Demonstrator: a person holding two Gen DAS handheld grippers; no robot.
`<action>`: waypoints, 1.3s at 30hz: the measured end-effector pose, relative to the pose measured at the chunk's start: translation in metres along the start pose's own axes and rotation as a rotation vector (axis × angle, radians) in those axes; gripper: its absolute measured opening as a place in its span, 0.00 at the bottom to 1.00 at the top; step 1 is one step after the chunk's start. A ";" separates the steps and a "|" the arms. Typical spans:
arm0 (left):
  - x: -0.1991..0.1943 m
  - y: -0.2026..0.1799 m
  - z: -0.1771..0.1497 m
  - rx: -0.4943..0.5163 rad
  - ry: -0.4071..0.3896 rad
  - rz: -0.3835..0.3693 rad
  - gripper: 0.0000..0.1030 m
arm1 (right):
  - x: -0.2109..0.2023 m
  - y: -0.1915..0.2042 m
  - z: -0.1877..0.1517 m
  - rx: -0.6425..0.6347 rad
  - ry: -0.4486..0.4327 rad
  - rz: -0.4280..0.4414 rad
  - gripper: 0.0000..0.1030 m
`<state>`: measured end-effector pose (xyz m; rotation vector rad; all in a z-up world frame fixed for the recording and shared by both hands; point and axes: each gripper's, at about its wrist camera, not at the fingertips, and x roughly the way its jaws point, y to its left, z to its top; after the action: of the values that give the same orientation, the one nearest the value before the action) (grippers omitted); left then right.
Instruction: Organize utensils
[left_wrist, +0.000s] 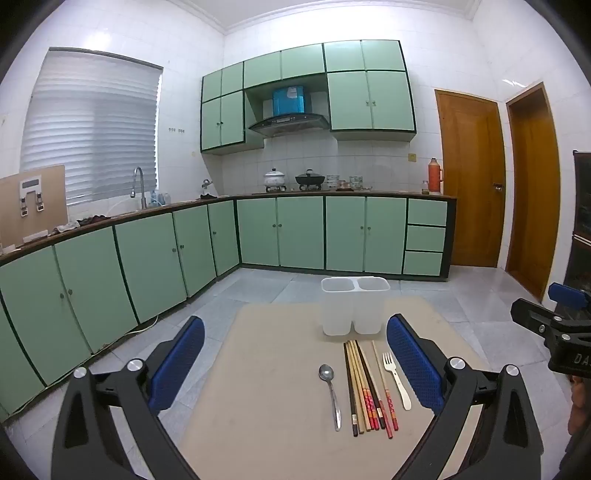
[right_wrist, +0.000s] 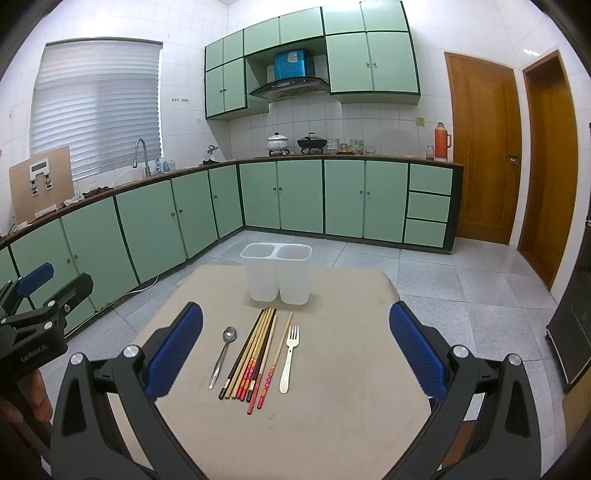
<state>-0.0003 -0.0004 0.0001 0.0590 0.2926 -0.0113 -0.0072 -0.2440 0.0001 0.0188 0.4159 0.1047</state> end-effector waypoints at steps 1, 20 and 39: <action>0.000 0.000 0.000 0.001 0.000 0.000 0.94 | 0.000 0.000 0.000 0.000 0.000 0.000 0.95; -0.001 0.001 0.000 -0.009 0.004 0.003 0.94 | 0.001 0.000 0.000 0.000 -0.001 0.000 0.95; -0.001 0.000 0.000 -0.008 0.004 0.003 0.94 | 0.001 0.001 0.000 -0.003 -0.001 -0.002 0.95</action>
<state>-0.0009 -0.0001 0.0006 0.0521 0.2962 -0.0067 -0.0067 -0.2433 -0.0002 0.0158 0.4150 0.1037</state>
